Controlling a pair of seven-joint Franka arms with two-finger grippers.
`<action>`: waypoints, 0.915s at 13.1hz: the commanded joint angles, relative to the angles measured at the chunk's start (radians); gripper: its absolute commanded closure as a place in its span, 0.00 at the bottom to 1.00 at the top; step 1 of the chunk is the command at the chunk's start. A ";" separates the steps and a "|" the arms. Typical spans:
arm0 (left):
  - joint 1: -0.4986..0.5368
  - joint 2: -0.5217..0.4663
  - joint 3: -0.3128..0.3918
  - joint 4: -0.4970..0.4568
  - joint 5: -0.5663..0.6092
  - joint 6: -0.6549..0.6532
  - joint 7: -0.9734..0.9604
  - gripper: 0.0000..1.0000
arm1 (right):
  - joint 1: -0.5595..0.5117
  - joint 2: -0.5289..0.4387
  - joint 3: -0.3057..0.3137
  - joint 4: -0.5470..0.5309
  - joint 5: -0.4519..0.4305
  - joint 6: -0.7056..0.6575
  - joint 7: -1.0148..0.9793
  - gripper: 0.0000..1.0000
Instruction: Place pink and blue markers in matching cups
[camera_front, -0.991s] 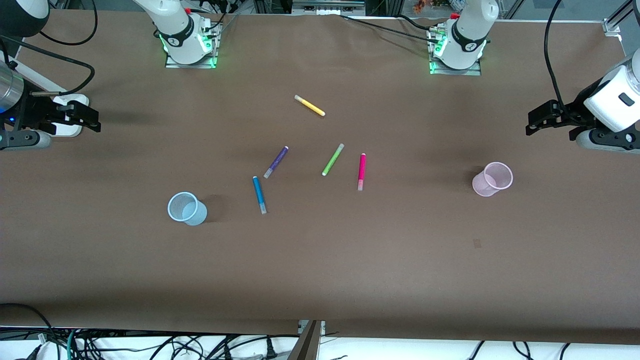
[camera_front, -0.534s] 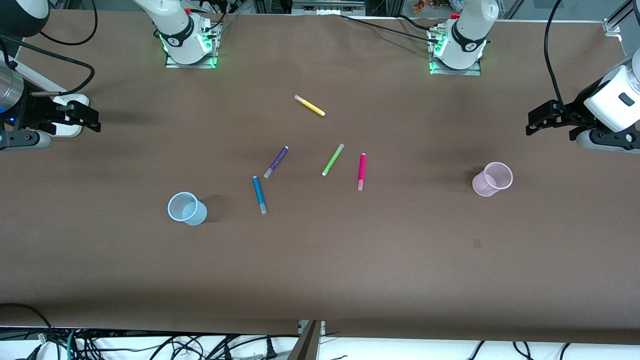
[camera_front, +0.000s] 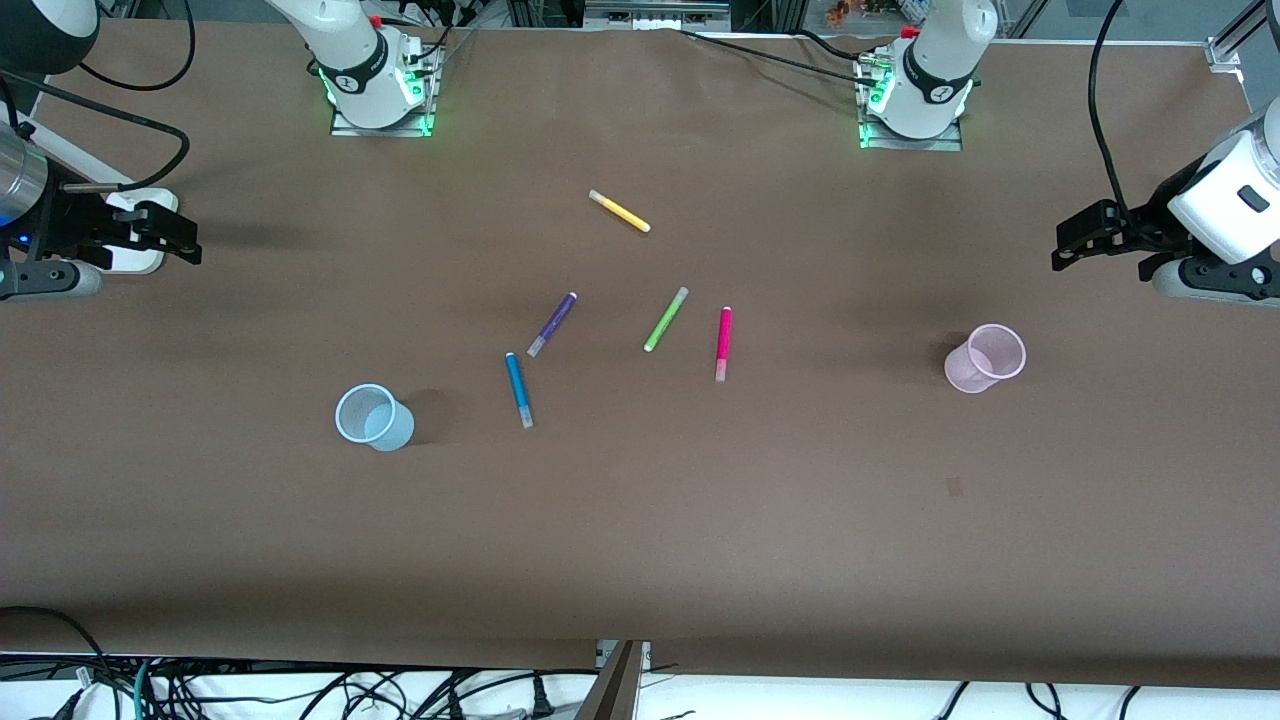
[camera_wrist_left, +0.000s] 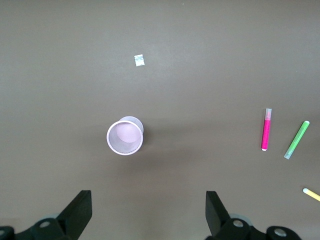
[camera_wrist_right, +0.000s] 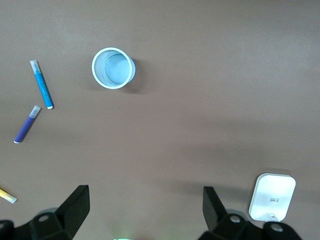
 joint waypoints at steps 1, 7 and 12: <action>0.007 0.014 -0.002 0.033 -0.025 -0.023 0.017 0.00 | -0.007 0.012 0.002 0.028 0.013 -0.007 -0.012 0.00; 0.007 0.013 -0.002 0.033 -0.025 -0.023 0.017 0.00 | -0.007 0.014 0.002 0.028 0.013 -0.007 -0.013 0.00; 0.009 0.014 -0.002 0.033 -0.025 -0.023 0.019 0.00 | -0.006 0.026 0.004 0.036 0.019 -0.006 -0.006 0.00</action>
